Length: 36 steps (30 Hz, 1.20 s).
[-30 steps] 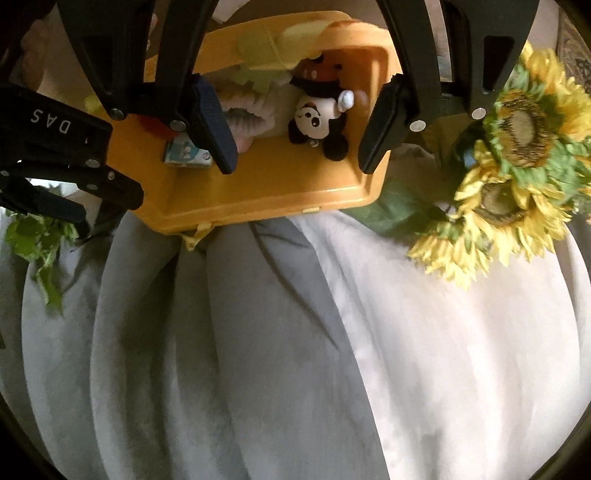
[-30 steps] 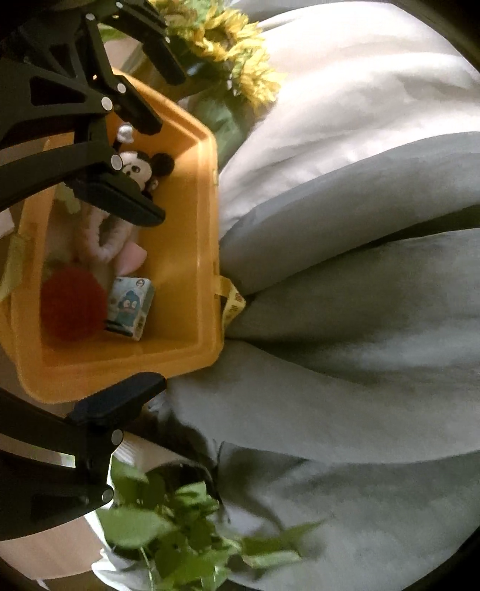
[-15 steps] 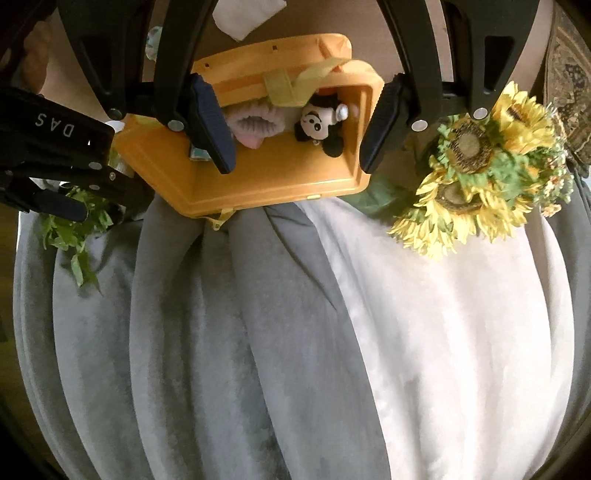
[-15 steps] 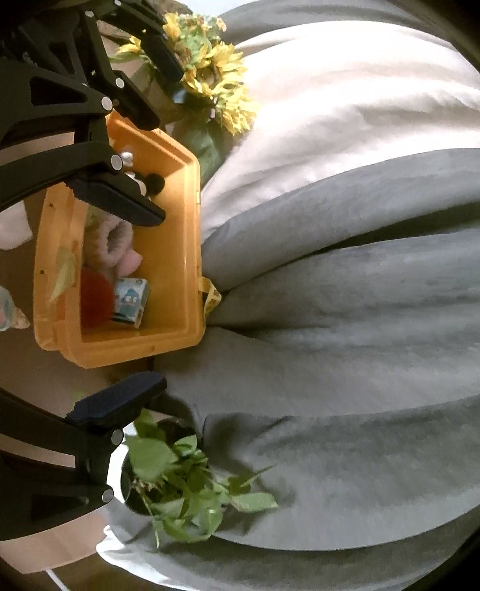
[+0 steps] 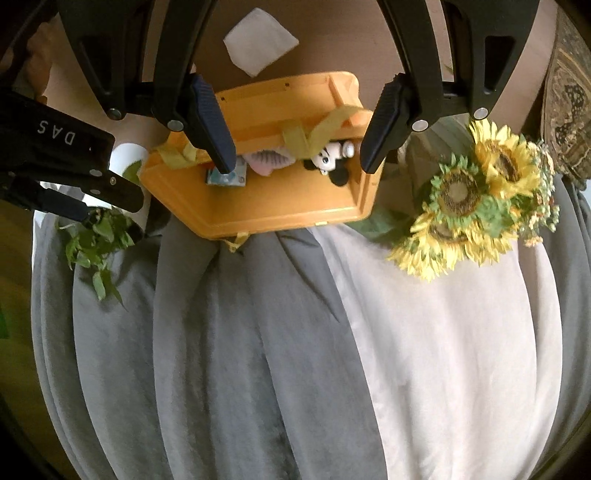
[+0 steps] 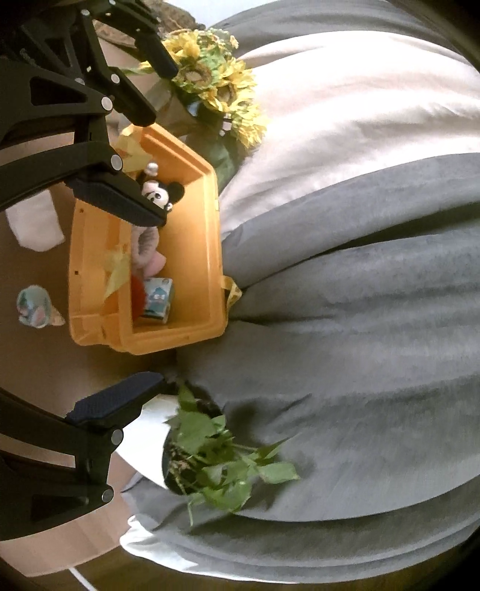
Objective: Organize soft objects
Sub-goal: 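Withdraw both tools from the crate toward the white cloth and fabric ball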
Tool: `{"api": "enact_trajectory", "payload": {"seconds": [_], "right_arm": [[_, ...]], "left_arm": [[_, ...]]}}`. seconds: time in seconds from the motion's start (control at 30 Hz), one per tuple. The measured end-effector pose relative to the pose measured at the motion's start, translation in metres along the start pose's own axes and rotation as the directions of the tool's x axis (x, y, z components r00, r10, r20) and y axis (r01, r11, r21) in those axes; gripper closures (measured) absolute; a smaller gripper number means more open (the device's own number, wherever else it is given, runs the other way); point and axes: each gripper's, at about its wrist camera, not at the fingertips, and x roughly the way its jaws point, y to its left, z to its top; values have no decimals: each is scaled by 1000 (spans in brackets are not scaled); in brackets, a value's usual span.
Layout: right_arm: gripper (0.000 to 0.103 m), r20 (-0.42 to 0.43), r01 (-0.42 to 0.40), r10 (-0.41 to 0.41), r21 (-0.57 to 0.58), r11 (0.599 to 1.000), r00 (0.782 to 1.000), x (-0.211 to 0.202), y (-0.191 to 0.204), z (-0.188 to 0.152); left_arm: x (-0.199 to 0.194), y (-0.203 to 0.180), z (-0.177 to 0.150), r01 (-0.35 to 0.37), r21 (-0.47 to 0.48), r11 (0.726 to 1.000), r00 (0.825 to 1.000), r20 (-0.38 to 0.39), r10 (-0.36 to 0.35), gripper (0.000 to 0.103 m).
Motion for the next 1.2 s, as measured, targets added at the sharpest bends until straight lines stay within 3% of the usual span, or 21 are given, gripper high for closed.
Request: {"api": "enact_trajectory", "payload": {"seconds": [0.63,1.2], "right_arm": [[21,-125,7,-6,9,1000,992,13,-13,-49],[21,-233,-5,0,-17,1000,973,45,-17,-87]], "left_arm": [[14,-18,-45,16,28,999,993,-114,-13,34],[48,-25,-90,33,4,999,969,-245,-31,34]]}}
